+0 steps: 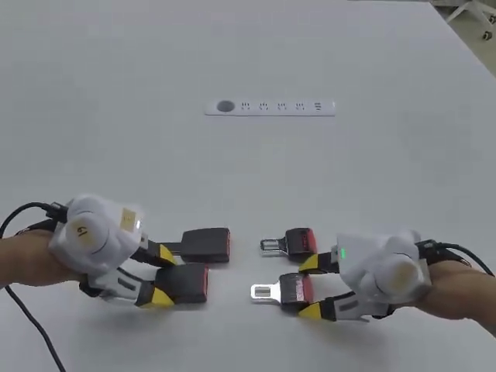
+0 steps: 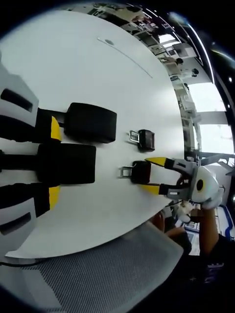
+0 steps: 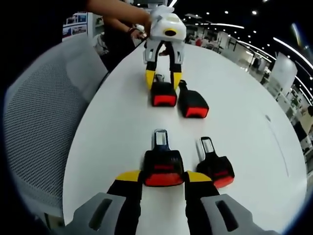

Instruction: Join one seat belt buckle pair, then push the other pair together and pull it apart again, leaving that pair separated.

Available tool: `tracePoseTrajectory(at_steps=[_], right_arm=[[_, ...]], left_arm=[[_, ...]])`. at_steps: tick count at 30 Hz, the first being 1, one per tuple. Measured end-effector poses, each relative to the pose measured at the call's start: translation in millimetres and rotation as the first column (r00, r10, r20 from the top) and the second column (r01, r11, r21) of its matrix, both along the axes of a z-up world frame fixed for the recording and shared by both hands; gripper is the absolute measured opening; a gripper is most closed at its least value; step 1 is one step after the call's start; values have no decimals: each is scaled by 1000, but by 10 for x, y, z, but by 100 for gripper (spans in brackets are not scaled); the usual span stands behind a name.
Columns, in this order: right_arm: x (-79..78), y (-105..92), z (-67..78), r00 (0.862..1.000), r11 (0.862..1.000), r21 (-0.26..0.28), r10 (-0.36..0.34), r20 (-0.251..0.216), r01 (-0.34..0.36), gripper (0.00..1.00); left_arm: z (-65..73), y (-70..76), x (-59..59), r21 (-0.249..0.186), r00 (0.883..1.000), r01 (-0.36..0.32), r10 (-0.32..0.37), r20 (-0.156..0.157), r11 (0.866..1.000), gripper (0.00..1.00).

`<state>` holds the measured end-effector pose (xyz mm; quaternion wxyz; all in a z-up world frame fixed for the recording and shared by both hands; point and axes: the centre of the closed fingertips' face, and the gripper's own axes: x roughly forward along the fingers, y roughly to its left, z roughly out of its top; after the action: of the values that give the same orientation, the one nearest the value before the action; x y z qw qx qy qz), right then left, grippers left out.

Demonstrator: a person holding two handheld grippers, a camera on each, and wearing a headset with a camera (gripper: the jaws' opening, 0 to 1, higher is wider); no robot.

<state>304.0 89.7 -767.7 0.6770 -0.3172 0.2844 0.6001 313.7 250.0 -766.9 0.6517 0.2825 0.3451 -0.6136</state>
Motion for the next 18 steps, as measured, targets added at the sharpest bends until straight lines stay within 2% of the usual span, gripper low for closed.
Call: tracePoseTrajectory(at_steps=[18], right_arm=[[60, 238, -33, 1000, 1000, -1, 27, -1, -27, 31]], left_arm=[[-2, -10, 1, 7, 1000, 13, -13, -8, 1000, 32]])
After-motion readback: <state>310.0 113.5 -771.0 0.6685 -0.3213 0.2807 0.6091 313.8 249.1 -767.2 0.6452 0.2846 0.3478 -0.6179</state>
